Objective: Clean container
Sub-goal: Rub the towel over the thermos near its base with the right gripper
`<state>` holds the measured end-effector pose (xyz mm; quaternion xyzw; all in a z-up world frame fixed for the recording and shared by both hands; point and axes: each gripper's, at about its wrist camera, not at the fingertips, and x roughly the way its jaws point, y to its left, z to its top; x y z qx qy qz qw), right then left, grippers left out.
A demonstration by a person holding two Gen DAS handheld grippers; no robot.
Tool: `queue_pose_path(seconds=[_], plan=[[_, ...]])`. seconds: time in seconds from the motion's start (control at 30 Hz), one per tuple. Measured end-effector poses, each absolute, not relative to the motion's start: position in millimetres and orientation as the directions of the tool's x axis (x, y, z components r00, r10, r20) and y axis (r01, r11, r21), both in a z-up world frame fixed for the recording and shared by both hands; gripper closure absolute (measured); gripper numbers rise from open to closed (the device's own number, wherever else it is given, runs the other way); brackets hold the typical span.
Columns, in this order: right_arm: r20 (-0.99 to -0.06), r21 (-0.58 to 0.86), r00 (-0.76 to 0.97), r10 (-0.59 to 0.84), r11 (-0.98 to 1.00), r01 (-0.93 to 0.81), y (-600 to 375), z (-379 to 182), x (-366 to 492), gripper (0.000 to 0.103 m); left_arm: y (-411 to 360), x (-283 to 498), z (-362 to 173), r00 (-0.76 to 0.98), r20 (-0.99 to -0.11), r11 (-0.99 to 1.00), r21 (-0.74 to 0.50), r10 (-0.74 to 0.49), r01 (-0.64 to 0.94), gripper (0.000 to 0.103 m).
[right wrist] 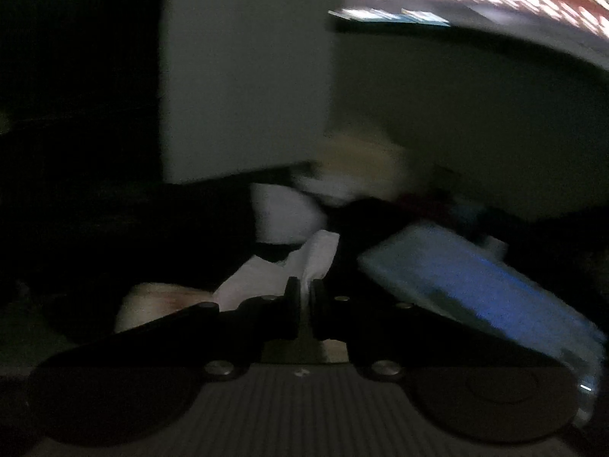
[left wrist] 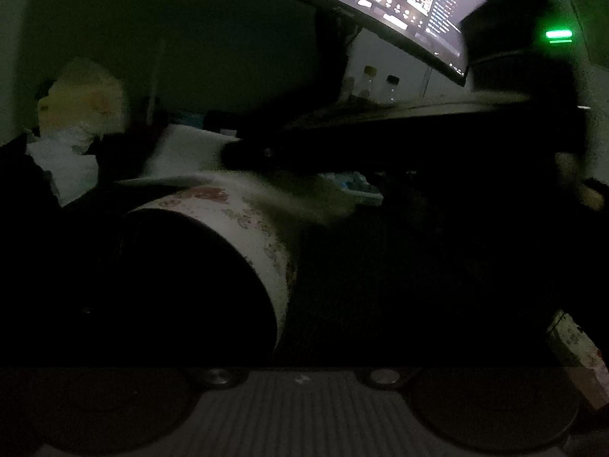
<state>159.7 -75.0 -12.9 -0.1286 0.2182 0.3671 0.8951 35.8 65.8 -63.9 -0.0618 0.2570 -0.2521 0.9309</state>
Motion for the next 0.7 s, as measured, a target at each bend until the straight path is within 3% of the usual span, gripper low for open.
queue_pose_path(seconds=[0.1, 0.3, 0.57, 0.7], plan=[[-0.500, -0.034, 0.639, 0.585, 0.724, -0.689, -78, -13, 169, 0.095, 70, 40, -66, 0.742, -0.445, 0.865, -0.248, -0.502, 0.436, 0.000], [-0.443, -0.087, 0.512, 0.736, 0.533, -0.841, -67, -6, 117, 0.095, 77, 52, -66, 0.746, -0.443, 0.867, -0.245, -0.498, 0.433, 0.000], [-0.481, -0.057, 0.665, 0.571, 0.737, -0.674, -81, -9, 161, 0.095, 78, 62, -68, 0.753, -0.443, 0.873, -0.242, -0.487, 0.423, 0.000], [-0.431, -0.088, 0.553, 0.713, 0.577, -0.812, -68, -6, 118, 0.095, 80, 67, -69, 0.755, -0.444, 0.876, -0.241, -0.482, 0.418, 0.000]])
